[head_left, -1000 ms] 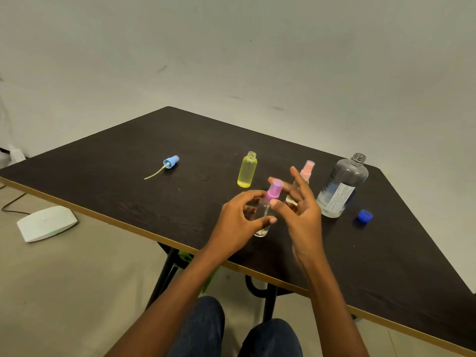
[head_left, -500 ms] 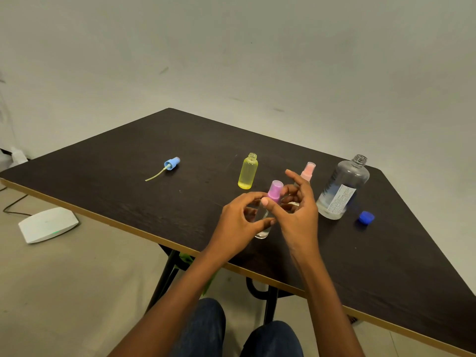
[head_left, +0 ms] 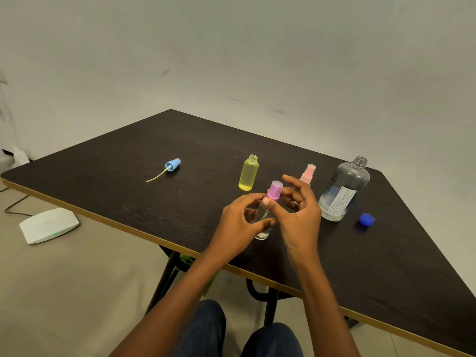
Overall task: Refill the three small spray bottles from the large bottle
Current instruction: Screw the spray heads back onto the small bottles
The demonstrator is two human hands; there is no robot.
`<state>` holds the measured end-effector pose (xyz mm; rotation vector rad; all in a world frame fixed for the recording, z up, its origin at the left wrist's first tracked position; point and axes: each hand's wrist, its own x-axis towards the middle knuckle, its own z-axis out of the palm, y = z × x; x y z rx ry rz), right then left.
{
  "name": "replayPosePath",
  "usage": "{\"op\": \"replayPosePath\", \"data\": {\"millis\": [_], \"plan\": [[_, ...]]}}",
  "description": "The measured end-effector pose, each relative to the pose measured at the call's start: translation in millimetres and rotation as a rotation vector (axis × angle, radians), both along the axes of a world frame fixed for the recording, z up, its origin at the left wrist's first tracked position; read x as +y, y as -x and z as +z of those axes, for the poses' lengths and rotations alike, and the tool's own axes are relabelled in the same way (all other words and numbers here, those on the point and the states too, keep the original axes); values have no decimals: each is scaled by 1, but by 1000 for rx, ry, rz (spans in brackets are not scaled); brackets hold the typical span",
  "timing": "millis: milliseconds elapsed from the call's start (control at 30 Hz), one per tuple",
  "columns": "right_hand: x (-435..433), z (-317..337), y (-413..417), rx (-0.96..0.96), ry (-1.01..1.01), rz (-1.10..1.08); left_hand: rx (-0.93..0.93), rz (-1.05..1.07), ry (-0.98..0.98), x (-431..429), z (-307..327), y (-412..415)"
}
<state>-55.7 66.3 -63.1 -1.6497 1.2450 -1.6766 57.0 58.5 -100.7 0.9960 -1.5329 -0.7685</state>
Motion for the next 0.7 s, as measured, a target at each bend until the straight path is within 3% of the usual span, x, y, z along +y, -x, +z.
{"op": "replayPosePath", "data": {"millis": [200,433,700], "plan": [[-1,0,0,50,-5,16,1,1,12,1,0,0],[3,3,18,6,-160,241,-35,4,0,4,2,0],[6,-3,12,-26,-97,140,-10,-20,-64,8,6,0]]}}
